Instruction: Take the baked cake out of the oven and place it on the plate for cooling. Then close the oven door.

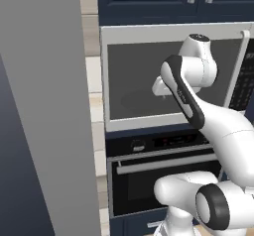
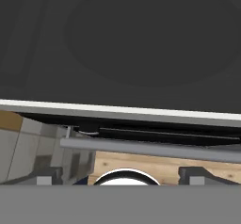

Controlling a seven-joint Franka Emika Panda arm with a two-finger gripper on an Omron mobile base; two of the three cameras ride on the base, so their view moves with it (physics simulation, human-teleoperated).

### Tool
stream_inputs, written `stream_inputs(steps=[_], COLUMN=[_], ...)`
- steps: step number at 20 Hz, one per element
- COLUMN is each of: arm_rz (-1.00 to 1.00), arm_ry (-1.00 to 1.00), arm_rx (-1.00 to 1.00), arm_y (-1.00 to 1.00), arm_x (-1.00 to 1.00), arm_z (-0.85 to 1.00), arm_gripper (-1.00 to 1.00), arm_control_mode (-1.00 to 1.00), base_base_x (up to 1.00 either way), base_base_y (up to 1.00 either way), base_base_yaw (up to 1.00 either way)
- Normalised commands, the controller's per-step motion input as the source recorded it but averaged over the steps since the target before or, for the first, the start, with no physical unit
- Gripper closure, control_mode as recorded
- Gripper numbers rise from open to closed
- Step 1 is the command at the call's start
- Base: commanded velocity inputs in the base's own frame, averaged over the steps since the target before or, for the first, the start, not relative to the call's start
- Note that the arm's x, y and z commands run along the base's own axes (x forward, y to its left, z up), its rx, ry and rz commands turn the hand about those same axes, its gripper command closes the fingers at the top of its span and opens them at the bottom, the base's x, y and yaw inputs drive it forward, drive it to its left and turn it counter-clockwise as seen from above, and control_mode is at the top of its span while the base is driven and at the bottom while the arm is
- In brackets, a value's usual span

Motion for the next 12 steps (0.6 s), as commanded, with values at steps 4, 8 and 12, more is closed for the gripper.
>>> stream_inputs(steps=[4, 8, 12], arm_rz=[0.00, 0.00, 0.00], arm_ry=[0.00, 0.00, 0.00], arm_rx=[0.00, 0.00, 0.00], arm_y=[0.00, 0.00, 0.00], arm_x=[0.00, 0.00, 0.00], arm_z=[0.00, 0.00, 0.00], arm_gripper=[-1.00, -1.00, -1.00], arm_control_mode=[1.00, 1.00, 1.00], base_base_x=[-0.63, -0.57, -0.15], base_base_y=[-0.14, -0.21, -0.58], base_base_yaw=[0.00, -0.01, -0.01])
